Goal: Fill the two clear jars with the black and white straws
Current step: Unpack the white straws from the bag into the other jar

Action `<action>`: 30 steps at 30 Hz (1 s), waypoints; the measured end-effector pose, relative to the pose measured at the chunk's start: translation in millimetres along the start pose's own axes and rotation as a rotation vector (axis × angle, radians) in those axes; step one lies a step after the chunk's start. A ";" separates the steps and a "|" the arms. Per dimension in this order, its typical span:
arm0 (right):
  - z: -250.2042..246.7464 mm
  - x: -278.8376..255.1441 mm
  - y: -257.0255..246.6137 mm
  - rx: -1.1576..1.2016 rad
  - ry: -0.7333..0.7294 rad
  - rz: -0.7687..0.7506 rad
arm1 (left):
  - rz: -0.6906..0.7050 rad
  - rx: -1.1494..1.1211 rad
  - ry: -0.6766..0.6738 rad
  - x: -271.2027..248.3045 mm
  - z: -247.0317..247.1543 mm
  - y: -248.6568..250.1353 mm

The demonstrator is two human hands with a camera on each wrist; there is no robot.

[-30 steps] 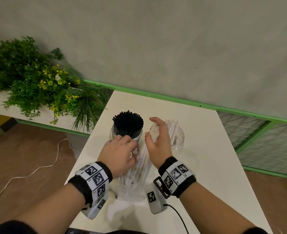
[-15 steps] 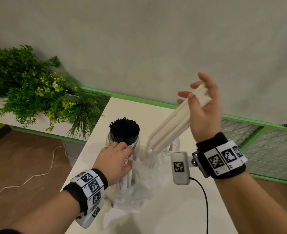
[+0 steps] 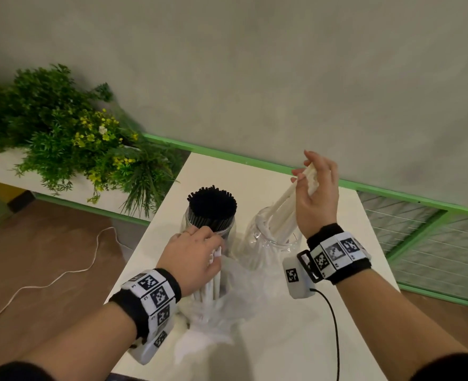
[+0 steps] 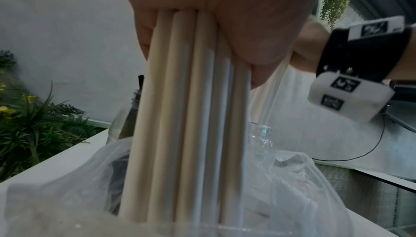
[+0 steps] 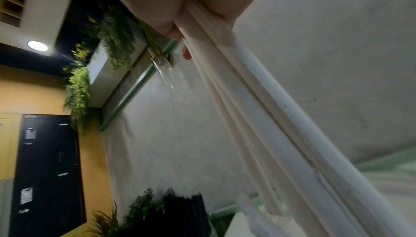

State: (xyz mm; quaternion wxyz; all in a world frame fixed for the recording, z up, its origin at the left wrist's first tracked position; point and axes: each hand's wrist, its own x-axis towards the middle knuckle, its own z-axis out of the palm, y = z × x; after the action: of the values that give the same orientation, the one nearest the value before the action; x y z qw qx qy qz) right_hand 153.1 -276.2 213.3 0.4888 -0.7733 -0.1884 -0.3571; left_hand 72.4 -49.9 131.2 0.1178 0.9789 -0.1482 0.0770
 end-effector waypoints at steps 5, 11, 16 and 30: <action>1.8 -20.5 31.6 -0.053 -0.075 0.157 | -0.003 0.001 0.001 -2.0 1.6 -3.5; -10.5 -16.3 54.0 -0.099 -0.216 0.404 | -0.004 -0.014 0.022 -2.3 1.3 -5.3; -18.3 -16.0 51.3 -0.449 -0.242 0.082 | -0.005 -0.022 0.035 -1.9 2.8 -6.7; 22.3 -43.3 44.1 -0.680 -0.883 0.240 | -0.021 -0.019 0.079 -1.3 4.4 -7.4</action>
State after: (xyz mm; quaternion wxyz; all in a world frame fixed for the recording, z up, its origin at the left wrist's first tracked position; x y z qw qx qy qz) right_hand 160.4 -273.7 148.1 0.1245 -0.9790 -0.1603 0.0177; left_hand 74.0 -43.8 125.3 0.1337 0.9754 -0.1338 0.1128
